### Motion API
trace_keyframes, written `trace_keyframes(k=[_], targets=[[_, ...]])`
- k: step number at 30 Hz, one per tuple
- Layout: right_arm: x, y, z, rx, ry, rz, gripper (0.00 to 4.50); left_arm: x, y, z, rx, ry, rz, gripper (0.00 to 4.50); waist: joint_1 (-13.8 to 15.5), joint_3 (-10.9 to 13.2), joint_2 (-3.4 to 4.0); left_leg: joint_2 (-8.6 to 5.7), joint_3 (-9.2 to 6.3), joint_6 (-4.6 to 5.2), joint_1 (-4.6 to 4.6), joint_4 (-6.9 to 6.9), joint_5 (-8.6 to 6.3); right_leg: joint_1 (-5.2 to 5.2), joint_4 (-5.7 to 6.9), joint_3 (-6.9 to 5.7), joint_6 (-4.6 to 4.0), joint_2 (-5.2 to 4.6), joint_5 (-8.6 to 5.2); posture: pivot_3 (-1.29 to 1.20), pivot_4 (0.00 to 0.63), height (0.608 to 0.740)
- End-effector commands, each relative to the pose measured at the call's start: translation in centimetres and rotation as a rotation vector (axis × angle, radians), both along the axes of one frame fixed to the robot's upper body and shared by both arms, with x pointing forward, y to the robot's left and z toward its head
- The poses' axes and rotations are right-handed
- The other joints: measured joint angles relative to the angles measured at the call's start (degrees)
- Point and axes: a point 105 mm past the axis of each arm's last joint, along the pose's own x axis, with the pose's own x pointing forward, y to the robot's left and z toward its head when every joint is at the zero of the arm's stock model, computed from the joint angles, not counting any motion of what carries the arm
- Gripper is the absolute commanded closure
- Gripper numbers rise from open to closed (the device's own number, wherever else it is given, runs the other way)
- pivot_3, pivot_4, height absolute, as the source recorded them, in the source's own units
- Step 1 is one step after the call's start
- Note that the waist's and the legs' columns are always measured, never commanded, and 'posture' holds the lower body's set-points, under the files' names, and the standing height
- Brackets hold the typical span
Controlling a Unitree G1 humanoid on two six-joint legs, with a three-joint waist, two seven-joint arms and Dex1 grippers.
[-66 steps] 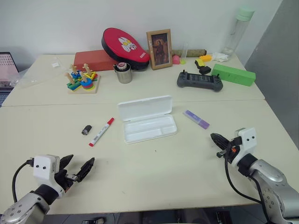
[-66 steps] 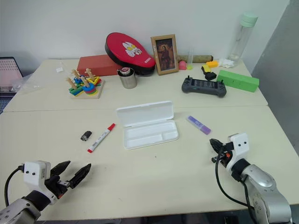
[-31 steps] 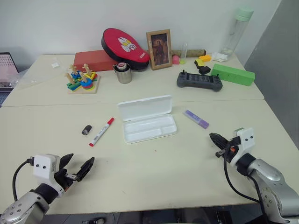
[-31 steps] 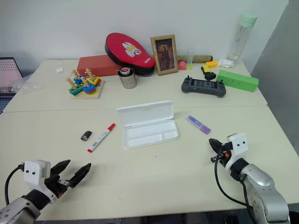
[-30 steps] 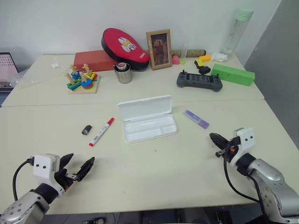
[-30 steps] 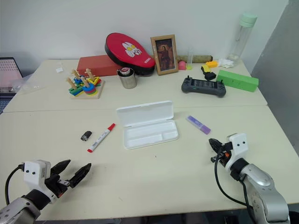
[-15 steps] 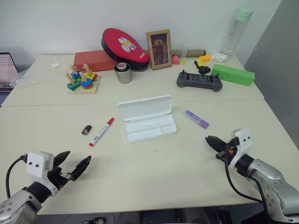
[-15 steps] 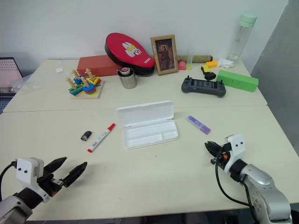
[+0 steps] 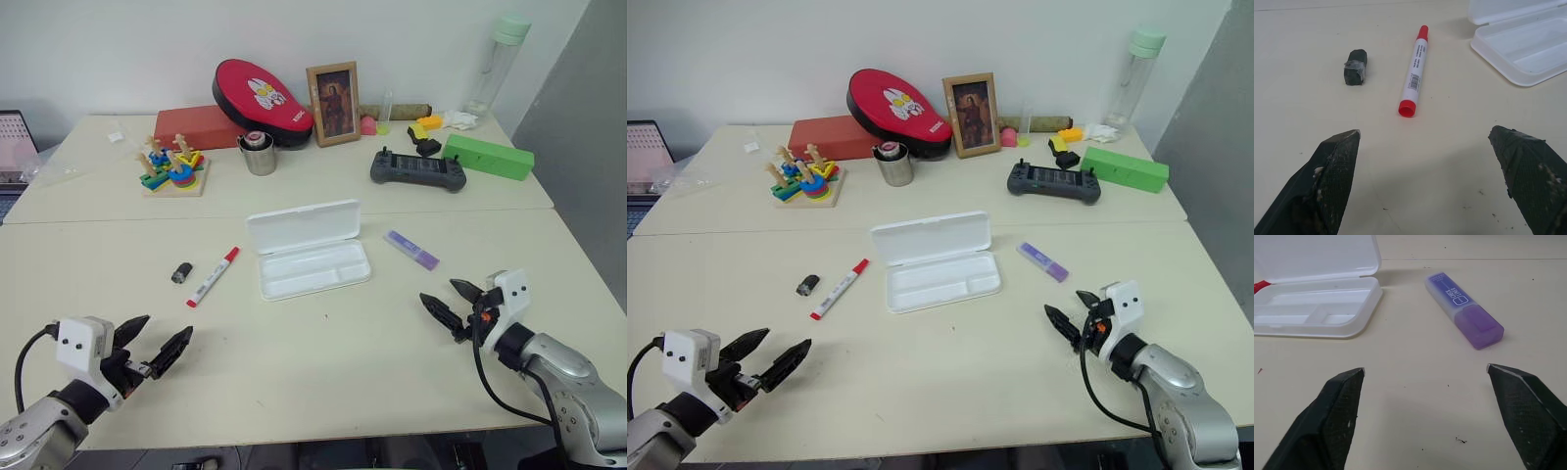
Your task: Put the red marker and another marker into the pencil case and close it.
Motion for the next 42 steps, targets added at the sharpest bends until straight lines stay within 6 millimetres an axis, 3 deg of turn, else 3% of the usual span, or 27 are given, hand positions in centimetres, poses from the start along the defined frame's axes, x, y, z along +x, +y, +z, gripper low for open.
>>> trace_keyframes(k=[1,7,10,19,25,32,42], targets=[[-0.3,1.3,2.1,-0.011,-0.051,0.104,0.03,0.1,0.3,1.2,0.016,-0.031,0.001,0.0,0.0,0.0,0.0,0.0,0.0,0.0,0.0,0.0,0.0,0.0,0.0,0.0,0.0,0.0,0.0,0.0,0.15,0.74],[-0.4,2.9,3.7,-0.082,-0.042,0.281,0.03,1.3,0.0,2.1,0.027,-0.022,-0.041,0.0,0.0,0.0,-0.02,0.03,0.0,0.02,0.0,0.03,0.01,-0.03,0.01,-0.01,-0.02,0.04,0.08,0.0,0.15,0.74],[-0.8,3.8,5.1,-0.03,0.0,0.401,0.03,2.4,-0.7,2.8,0.05,-0.006,-0.102,0.0,0.0,0.0,-0.04,0.06,0.01,0.02,0.0,0.07,0.01,-0.01,0.01,0.01,-0.01,0.07,0.11,0.0,0.15,0.74],[0.1,5.3,6.2,-0.185,-0.084,0.505,0.03,4.7,-1.8,3.0,0.092,-0.002,-0.166,0.0,0.0,0.0,-0.03,0.08,0.08,0.03,-0.08,0.05,0.01,-0.14,0.01,0.06,-0.23,0.12,0.26,0.0,0.15,0.74],[1.2,6.8,5.5,-0.298,-0.134,0.628,0.03,3.3,-2.8,3.4,0.111,0.038,-0.283,0.0,-0.3,0.0,-0.05,0.14,0.14,0.03,-0.05,0.05,0.01,-0.16,-0.01,0.13,-0.22,0.16,0.27,0.0,0.15,0.74],[4.1,8.9,4.7,-0.413,-0.171,0.763,0.03,2.3,-3.4,6.0,0.213,0.041,-0.428,0.0,-0.3,0.0,-0.08,0.17,0.13,0.02,-0.02,0.06,0.01,-0.15,0.01,0.12,-0.26,0.19,0.32,0.0,0.15,0.74],[5.7,10.8,3.6,-0.512,-0.183,0.915,0.03,2.4,-5.0,8.3,0.344,-0.014,-0.524,0.0,-0.2,0.1,-0.06,0.19,0.14,0.02,-0.09,0.03,0.01,-0.21,-0.02,0.1,-0.29,0.21,0.33,0.0,0.15,0.74]])
